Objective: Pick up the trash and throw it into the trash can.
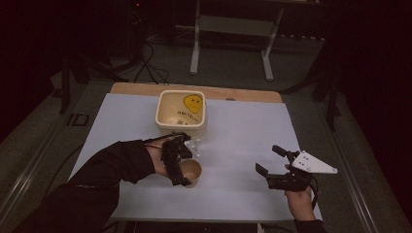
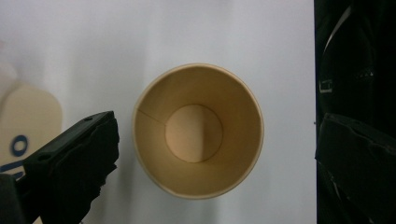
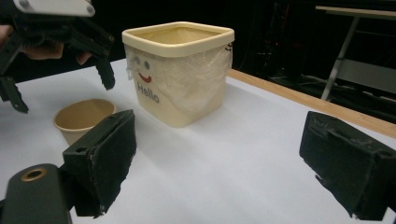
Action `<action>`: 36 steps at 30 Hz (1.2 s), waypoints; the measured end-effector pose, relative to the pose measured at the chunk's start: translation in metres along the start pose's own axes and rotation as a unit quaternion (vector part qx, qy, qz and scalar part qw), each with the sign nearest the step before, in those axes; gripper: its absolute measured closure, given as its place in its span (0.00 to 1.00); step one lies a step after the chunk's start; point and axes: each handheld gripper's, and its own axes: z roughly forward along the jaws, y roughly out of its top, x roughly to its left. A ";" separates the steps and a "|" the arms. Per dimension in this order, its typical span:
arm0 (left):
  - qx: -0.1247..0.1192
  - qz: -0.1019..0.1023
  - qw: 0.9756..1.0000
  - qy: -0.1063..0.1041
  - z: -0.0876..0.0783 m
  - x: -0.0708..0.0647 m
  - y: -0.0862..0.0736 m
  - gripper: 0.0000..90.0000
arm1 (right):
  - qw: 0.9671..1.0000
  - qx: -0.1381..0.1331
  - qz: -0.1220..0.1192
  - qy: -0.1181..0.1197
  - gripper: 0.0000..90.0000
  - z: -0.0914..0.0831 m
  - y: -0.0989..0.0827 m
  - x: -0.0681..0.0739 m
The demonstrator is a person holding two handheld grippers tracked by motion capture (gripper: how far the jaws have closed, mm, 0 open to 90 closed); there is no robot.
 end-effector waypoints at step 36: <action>0.005 -0.011 1.000 -0.013 0.005 0.009 -0.003 0.30 | 1.000 0.006 -0.002 0.000 0.12 0.002 -0.001 0.000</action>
